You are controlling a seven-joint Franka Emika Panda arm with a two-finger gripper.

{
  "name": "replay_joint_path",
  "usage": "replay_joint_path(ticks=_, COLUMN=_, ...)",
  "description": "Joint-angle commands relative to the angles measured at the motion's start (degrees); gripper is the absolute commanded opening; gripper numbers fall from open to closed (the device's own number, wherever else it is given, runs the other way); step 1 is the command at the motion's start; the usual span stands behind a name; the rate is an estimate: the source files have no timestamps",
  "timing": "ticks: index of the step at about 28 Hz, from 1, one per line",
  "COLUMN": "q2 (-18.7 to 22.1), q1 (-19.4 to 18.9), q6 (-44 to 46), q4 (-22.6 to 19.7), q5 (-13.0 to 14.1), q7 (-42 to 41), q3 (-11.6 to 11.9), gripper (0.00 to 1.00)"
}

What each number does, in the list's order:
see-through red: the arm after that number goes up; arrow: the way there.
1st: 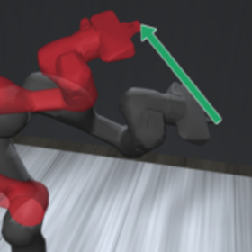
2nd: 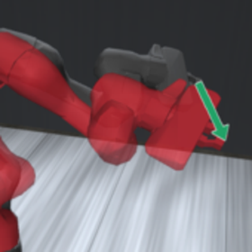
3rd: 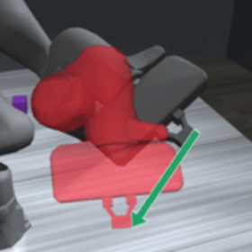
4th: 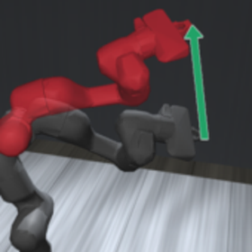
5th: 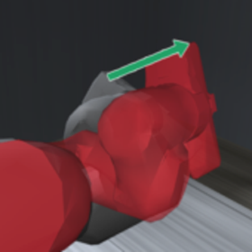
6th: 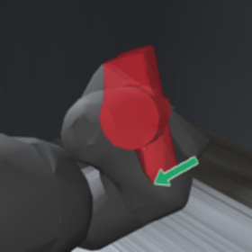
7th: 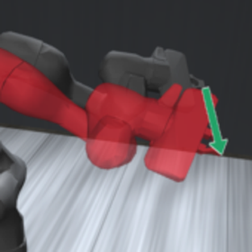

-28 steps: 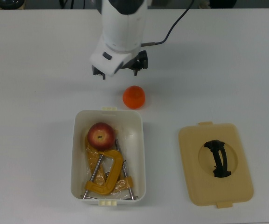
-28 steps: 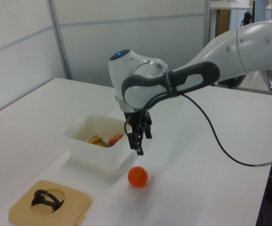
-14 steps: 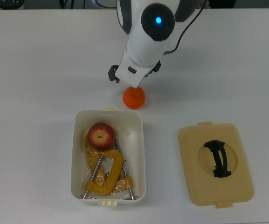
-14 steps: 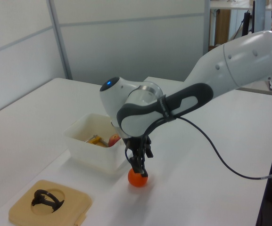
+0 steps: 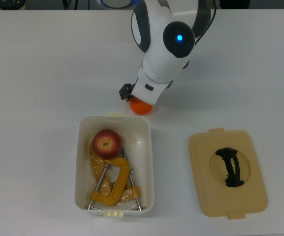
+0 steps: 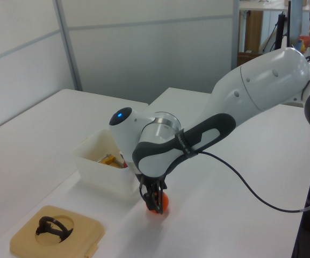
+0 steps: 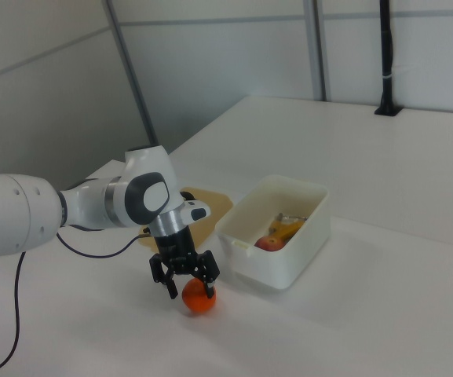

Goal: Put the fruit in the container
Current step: 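Close the gripper on the orange and lift it, then lower the orange into the white container and open the gripper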

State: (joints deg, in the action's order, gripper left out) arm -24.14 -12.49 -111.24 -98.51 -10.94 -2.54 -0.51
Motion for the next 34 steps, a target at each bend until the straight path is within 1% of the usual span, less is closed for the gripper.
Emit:
replay_joint_path(ticks=1, q2=-0.99, q1=-0.25, q6=-3.45, q4=-0.71, q5=-1.8, q7=1.57, q3=-0.19, gripper=1.0)
replay_joint_path(ticks=5, q2=-1.08, q1=-0.25, q6=-4.69, q4=-0.63, q5=-1.89, q7=1.66, q3=-0.19, gripper=1.0)
replay_joint_path(ticks=6, q2=-1.08, q1=-0.25, q6=-4.6, q4=-0.63, q5=-2.32, q7=1.57, q3=-0.19, gripper=0.8)
replay_joint_path(ticks=7, q2=-1.08, q1=-0.25, q6=-4.6, q4=-0.63, q5=-2.59, q7=1.57, q3=-0.19, gripper=0.65)
replay_joint_path(ticks=10, q2=-0.99, q1=-0.25, q6=-4.25, q4=-0.63, q5=-2.59, q7=1.4, q3=-0.28, gripper=0.34)
replay_joint_path(ticks=11, q2=-0.91, q1=-0.25, q6=-3.9, q4=-0.63, q5=-2.59, q7=0.96, q3=-0.28, gripper=0.17)
replay_joint_path(ticks=14, q2=-0.12, q1=-0.25, q6=-2.94, q4=-0.89, q5=-2.59, q7=0.6, q3=-0.28, gripper=0.01)
replay_joint_path(ticks=16, q2=0.58, q1=-0.16, q6=-0.4, q4=-0.37, q5=-2.07, q7=0.08, q3=-0.28, gripper=0.0)
replay_joint_path(ticks=19, q2=1.99, q1=0.1, q6=1.02, q4=0.51, q5=-1.54, q7=-0.1, q3=-0.28, gripper=0.0)
replay_joint_path(ticks=21, q2=2.96, q1=0.36, q6=1.9, q4=1.3, q5=-0.66, q7=-0.1, q3=-0.19, gripper=0.0)
replay_joint_path(ticks=22, q2=4.01, q1=0.45, q6=2.77, q4=2.35, q5=1.08, q7=-0.19, q3=0.07, gripper=0.0)
replay_joint_path(ticks=26, q2=5.68, q1=1.15, q6=3.31, q4=4.29, q5=3.82, q7=-0.1, q3=0.6, gripper=0.0)
replay_joint_path(ticks=27, q2=6.04, q1=2.11, q6=3.31, q4=5.6, q5=4.7, q7=0.07, q3=0.6, gripper=0.0)
replay_joint_path(ticks=30, q2=5.86, q1=3.61, q6=3.05, q4=8.07, q5=6.1, q7=0.51, q3=0.6, gripper=0.01)
replay_joint_path(ticks=32, q2=5.69, q1=4.67, q6=2.52, q4=9.3, q5=7.51, q7=0.52, q3=0.6, gripper=0.01)
replay_joint_path(ticks=33, q2=5.43, q1=6.06, q6=2.08, q4=10.18, q5=9.0, q7=0.43, q3=0.6, gripper=0.04)
replay_joint_path(ticks=34, q2=5.42, q1=6.6, q6=1.12, q4=10.71, q5=9.45, q7=0.43, q3=0.6, gripper=0.05)
